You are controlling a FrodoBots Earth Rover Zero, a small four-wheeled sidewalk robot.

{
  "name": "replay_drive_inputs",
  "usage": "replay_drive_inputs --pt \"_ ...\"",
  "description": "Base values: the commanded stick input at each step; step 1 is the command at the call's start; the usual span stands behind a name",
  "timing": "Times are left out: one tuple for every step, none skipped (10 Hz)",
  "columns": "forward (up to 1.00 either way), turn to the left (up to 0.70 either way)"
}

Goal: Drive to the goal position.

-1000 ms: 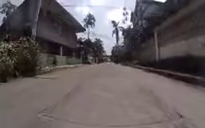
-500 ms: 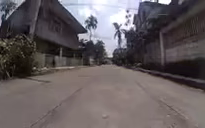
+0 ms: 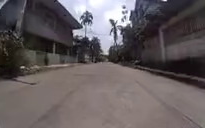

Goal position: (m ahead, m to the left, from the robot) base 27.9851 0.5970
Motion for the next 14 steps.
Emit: replay_drive_inputs --pt "0.98 0.00" --pt "0.98 0.00" --pt "0.98 0.00" --pt "0.98 -0.05" --pt "0.98 -0.24" --pt "0.98 -0.36" --pt "0.98 -0.26" --pt "0.98 -0.15" --pt "0.98 -0.05" --pt "0.98 0.00" --pt "0.98 0.00" --pt "0.98 0.00" --pt "0.98 0.00" --pt "0.98 0.00"
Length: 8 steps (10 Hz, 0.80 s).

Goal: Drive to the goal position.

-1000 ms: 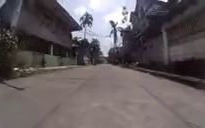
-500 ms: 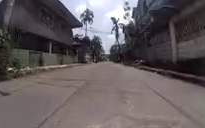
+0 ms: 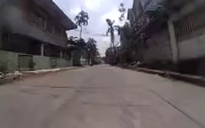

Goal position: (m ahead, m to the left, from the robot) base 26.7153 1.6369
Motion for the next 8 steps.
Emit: replay_drive_inputs --pt "0.98 0.00" --pt "0.98 0.00" --pt "0.98 0.00" --pt "0.98 0.00" --pt "0.98 0.00" --pt "0.98 0.00" --pt "0.98 0.00" --pt "0.98 0.00"
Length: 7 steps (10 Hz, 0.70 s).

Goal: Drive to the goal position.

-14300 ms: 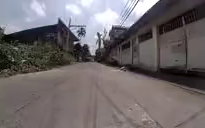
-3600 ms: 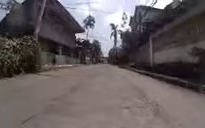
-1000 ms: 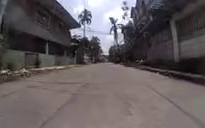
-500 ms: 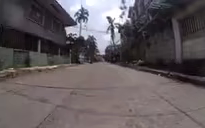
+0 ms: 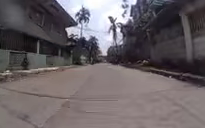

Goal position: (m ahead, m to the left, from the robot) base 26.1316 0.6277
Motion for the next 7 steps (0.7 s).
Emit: replay_drive_inputs --pt "0.98 0.00" --pt "0.98 0.00" --pt "0.98 0.00" --pt "0.98 -0.02" --pt "0.98 -0.21" --pt "0.98 -0.36" --pt "0.98 -0.33"
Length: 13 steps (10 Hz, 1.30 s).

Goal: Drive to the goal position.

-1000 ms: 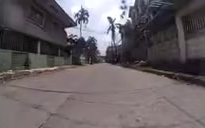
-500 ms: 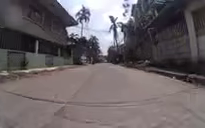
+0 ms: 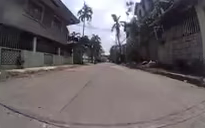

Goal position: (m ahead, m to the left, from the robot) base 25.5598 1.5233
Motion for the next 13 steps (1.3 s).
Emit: replay_drive_inputs --pt "0.98 -0.28" --pt "0.98 -0.21" --pt "0.98 -0.14" --pt "0.98 -0.07" --pt "0.98 0.00" --pt "0.98 0.00" --pt "0.98 0.00" --pt "0.98 0.00" --pt "0.98 -0.12" --pt "0.98 -0.24" --pt "0.98 -0.34" --pt "0.98 -0.32" --pt "0.98 -0.28"
